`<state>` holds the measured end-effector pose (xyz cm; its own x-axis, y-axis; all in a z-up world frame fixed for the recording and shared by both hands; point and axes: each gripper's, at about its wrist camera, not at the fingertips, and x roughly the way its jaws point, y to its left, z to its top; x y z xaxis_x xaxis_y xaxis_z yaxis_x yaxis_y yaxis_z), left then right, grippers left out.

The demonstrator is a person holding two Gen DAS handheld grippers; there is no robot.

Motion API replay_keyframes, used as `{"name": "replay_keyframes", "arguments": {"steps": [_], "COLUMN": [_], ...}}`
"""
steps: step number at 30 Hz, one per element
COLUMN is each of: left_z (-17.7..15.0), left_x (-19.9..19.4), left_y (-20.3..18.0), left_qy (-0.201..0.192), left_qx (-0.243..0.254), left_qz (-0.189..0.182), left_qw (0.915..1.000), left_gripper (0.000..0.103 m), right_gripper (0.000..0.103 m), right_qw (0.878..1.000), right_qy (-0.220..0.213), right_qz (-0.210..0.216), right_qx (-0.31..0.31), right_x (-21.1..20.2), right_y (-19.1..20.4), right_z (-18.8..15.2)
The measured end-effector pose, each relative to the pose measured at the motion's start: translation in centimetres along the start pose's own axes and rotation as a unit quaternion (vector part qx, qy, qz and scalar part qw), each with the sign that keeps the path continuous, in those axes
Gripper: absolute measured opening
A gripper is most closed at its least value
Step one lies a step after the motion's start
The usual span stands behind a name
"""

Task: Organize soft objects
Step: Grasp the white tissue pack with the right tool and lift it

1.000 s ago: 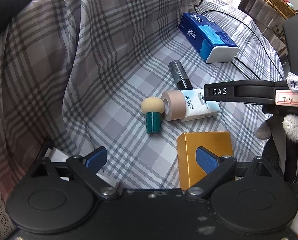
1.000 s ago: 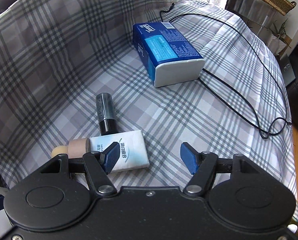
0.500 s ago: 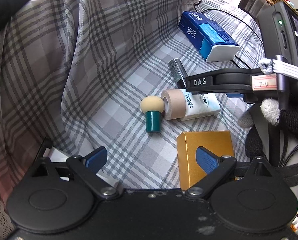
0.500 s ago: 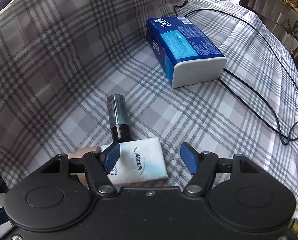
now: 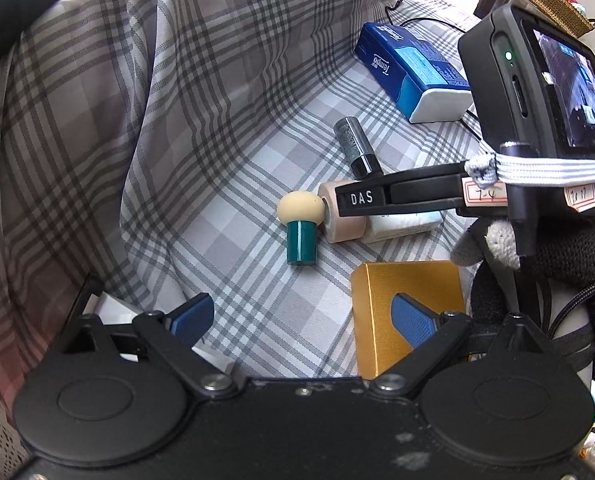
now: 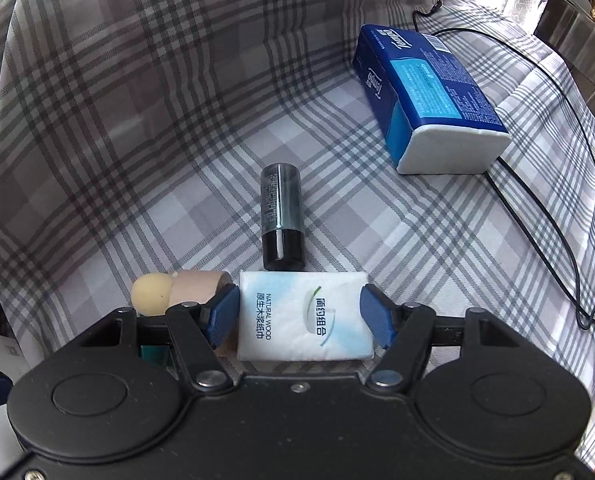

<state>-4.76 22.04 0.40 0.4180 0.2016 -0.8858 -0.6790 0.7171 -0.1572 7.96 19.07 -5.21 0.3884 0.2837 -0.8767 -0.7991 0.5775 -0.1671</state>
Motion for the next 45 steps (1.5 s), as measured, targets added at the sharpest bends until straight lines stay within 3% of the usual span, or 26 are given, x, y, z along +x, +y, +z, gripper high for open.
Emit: {"name": "replay_keyframes", "arguments": {"steps": [8, 18, 26, 33, 37, 39, 45], "left_z": [0.0, 0.0, 0.0, -0.1, -0.2, -0.1, -0.2], "left_x": [0.0, 0.2, 0.1, -0.1, -0.2, -0.3, -0.2], "left_y": [0.1, 0.1, 0.2, 0.0, 0.0, 0.0, 0.1], "left_qy": [0.001, 0.003, 0.004, 0.0, -0.002, -0.003, -0.002], "left_qx": [0.0, 0.001, -0.002, 0.003, 0.003, 0.003, 0.001], "left_qz": [-0.002, -0.003, -0.007, -0.009, -0.01, -0.01, -0.01], "left_qw": [1.0, 1.0, 1.0, 1.0, 0.9999, 0.9999, 1.0], "left_gripper": [0.095, 0.095, 0.095, 0.095, 0.095, 0.095, 0.095], "right_gripper": [0.066, 0.065, 0.065, 0.064, 0.064, 0.064, 0.065], "right_qw": [0.998, 0.997, 0.996, 0.989, 0.979, 0.975, 0.962], "right_qy": [0.016, 0.005, 0.028, 0.019, 0.058, 0.072, 0.055], "right_qz": [-0.061, -0.08, -0.08, -0.034, 0.011, 0.013, 0.003], "right_qx": [-0.021, 0.01, 0.008, 0.14, 0.194, 0.212, 0.266], "right_x": [0.8, 0.6, -0.5, -3.1, -2.6, -2.3, -1.7], "right_y": [-0.9, -2.2, -3.9, -6.6, -7.2, -7.3, -9.1], "right_z": [-1.2, -1.4, -3.3, -4.3, -4.2, -4.3, -3.6]}}
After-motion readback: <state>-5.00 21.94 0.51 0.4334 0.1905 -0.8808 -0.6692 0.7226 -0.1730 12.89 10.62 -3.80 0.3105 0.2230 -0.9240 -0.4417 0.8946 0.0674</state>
